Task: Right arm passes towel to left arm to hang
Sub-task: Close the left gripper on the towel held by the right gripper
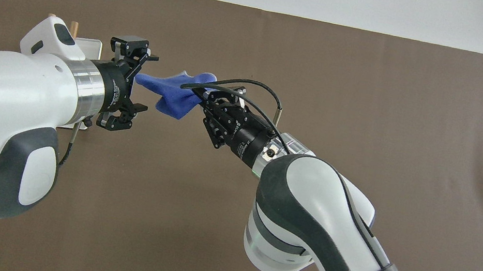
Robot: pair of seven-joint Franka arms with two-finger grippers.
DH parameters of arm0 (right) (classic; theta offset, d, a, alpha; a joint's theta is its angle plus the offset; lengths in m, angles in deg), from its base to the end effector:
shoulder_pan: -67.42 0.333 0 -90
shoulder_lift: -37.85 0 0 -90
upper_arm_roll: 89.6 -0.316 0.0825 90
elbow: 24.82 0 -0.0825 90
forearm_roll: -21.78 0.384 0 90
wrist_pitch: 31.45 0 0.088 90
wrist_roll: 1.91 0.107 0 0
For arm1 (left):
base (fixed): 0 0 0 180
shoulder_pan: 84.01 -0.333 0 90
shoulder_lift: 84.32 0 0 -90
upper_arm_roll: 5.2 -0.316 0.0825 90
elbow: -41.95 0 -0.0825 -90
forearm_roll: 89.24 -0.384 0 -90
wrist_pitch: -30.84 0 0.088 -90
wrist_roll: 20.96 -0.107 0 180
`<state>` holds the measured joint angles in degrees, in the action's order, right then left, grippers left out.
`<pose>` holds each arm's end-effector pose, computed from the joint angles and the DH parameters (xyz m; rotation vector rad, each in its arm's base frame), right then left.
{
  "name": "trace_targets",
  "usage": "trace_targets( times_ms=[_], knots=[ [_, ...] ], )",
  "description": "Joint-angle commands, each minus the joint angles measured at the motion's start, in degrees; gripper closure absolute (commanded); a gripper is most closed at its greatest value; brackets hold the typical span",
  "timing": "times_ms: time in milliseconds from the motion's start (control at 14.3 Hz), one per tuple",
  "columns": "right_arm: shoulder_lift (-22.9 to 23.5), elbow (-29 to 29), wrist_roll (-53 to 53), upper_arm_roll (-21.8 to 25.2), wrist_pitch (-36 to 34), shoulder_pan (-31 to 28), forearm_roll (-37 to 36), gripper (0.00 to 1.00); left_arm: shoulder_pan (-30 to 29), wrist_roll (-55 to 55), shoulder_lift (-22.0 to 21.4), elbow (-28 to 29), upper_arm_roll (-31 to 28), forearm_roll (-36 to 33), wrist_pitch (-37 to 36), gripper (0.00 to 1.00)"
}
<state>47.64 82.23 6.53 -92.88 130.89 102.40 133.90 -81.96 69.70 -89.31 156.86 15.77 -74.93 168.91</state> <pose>0.5181 0.3458 0.4550 -1.5367 1.1214 0.0432 0.5247 -0.2310 0.5456 2.0819 1.6139 0.1566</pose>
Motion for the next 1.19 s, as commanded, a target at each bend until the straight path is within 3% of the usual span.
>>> trace_targets(
  times_ms=[0, 419, 768, 1118],
  knots=[
    [0.85, -1.41, 0.35, -0.51, 0.96, -0.35, 1.08, 1.00, 0.41, 0.22, -1.16, 2.96, -0.05, 0.81, 4.13, 0.12],
    [0.85, -1.41, 0.35, -0.51, 1.05, -0.35, 0.99, 1.00, 0.50, -1.98, -1.16, 3.31, -0.05, 0.81, 4.05, 0.53],
    [0.85, -1.41, 0.35, -0.51, 0.87, -0.52, 0.99, 1.00, -0.11, -5.57, -0.55, 2.52, -0.22, 0.81, 4.66, 1.00],
    [0.85, -1.24, 0.18, -0.51, 0.96, -0.53, 0.65, 1.00, -0.38, -15.41, -0.19, 2.17, -0.66, 0.81, 5.10, 1.00]
  ],
)
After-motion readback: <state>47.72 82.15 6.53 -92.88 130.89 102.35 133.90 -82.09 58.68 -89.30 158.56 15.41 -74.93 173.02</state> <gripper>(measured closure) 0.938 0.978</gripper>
